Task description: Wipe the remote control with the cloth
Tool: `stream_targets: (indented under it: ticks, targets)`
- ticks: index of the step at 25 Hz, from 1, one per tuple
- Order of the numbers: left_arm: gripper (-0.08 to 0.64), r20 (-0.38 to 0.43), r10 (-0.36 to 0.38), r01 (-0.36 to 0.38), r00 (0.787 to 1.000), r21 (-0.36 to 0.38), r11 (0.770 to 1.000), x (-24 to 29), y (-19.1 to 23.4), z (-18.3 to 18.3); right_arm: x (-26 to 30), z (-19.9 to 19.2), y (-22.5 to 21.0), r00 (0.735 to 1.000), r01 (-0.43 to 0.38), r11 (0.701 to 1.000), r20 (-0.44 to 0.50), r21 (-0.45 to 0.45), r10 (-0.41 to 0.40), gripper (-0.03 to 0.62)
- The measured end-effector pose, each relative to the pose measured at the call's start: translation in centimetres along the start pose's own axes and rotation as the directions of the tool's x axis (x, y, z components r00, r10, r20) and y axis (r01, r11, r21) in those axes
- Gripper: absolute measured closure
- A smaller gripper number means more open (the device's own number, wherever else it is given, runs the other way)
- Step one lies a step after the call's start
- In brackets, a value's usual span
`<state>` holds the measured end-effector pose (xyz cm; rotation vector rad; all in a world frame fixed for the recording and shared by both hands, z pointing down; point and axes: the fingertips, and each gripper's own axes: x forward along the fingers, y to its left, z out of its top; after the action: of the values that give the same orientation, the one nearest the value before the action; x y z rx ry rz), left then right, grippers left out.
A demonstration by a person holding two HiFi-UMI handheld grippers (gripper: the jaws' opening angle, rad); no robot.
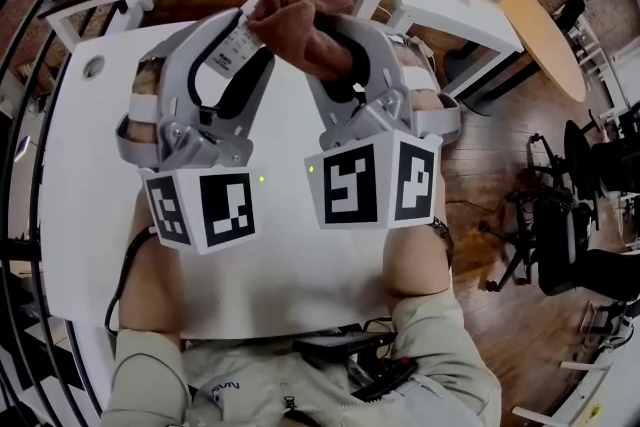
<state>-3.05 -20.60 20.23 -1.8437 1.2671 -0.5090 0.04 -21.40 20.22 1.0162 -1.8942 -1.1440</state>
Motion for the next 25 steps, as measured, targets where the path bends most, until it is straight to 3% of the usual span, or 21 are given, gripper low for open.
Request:
stream_targets:
  ticks: [3,6,11,14,16,18,22,25]
  targets:
    - [0.316,-0.007,0.003,-0.003,1.000,0.004,1.000,0.1,0.1,-0.4,-0.2,1.4,2.0,0.996,-0.078,0.994,0.036,-0.079,0.081,0.494]
    - [0.316,-0.006,0.004,-0.004,1.000,0.012,1.000,0.0,0.1,-0.4,-0.7,2.0,2.9,0.993,-0.104,0.985,0.047,-0.136,0.111,0.494]
    - [0.316,0.017,-0.007,0.007,1.000,0.030,1.000,-0.1,-0.4,0.2,-1.6,1.8,2.9,0.988,-0.128,0.979,0.070,-0.160,0.141,0.495]
    - [0.316,0.028,-0.012,0.011,1.000,0.020,1.000,-0.1,-0.4,0.3,-2.2,1.8,2.0,0.984,-0.124,0.985,0.110,-0.122,0.137,0.495]
    - [0.316,0.036,-0.014,0.014,0.999,-0.005,1.000,-0.1,-0.2,0.4,-2.7,1.9,0.3,0.986,-0.067,0.995,0.145,-0.068,0.076,0.495]
    - [0.316,0.051,-0.018,0.019,0.999,-0.030,0.999,-0.3,0.1,0.7,-3.1,1.7,-2.2,0.987,0.051,0.999,0.156,-0.016,-0.048,0.494]
    - [0.316,0.091,-0.034,0.043,0.995,-0.096,0.994,-0.6,0.2,1.5,-3.9,0.0,-6.5,0.953,0.277,0.957,0.103,0.085,-0.285,0.494]
    - [0.316,0.130,-0.060,0.074,0.990,-0.106,0.992,-0.9,0.3,2.5,-3.9,-1.7,-7.8,0.936,0.336,0.930,0.052,0.149,-0.347,0.494]
